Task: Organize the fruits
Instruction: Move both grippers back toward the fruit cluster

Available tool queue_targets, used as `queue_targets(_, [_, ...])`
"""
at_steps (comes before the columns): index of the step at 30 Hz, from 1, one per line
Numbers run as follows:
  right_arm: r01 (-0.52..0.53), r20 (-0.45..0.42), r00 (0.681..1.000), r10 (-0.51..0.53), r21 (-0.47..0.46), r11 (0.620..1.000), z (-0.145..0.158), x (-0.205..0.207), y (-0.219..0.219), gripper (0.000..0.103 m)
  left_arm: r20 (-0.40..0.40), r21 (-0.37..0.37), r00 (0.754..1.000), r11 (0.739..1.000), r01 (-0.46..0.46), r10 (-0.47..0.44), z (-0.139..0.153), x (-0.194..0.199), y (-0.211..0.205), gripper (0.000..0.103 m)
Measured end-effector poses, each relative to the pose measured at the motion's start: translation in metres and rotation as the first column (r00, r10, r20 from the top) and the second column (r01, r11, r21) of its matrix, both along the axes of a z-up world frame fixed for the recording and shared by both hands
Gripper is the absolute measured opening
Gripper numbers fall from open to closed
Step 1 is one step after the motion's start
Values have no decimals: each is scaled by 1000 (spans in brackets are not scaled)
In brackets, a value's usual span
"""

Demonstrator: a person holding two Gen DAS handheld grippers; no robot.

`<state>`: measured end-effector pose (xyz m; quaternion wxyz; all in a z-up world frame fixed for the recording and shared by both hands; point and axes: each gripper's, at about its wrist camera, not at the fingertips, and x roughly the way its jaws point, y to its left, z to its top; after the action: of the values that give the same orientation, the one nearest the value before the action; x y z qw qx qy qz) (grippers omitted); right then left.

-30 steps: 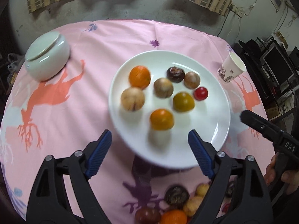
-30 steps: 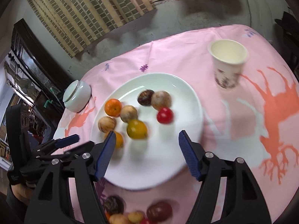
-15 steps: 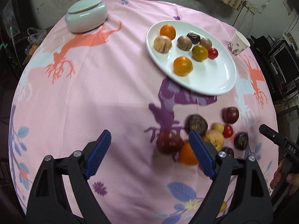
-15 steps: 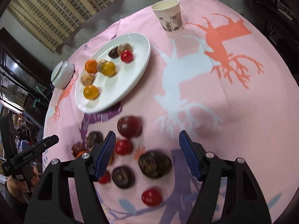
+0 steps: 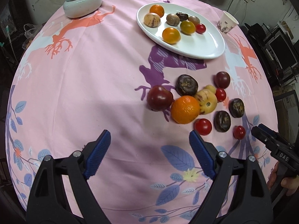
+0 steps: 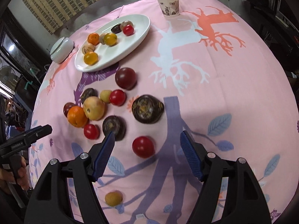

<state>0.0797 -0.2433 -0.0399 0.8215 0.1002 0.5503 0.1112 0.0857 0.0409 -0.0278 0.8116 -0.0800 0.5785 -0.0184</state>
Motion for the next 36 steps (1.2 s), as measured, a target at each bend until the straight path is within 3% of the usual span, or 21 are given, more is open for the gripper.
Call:
queue_targets(6, [-15, 1, 1000, 15, -50, 999, -9, -8, 5, 73, -8, -3, 1000, 1000, 11, -11, -3, -4, -6, 88])
queue_targets(15, [-32, -51, 998, 32, 6, 999, -18, -1, 9, 73, -10, -28, 1000, 1000, 8, -8, -8, 2, -2, 87])
queue_targets(21, [-26, -57, 998, 27, 12, 1000, -20, 9, 9, 73, -9, 0, 1000, 1000, 9, -9, -17, 18, 2, 87])
queue_targets(31, [-2, -80, 997, 5, 38, 999, -31, 32, 1, 73, -18, 108, 996, 991, 84, -83, -34, 44, 3, 87])
queue_targets(36, [15, -99, 995, -10, 48, 999, -35, 43, -4, 73, -32, 117, 993, 986, 118, -115, -46, 54, -5, 85])
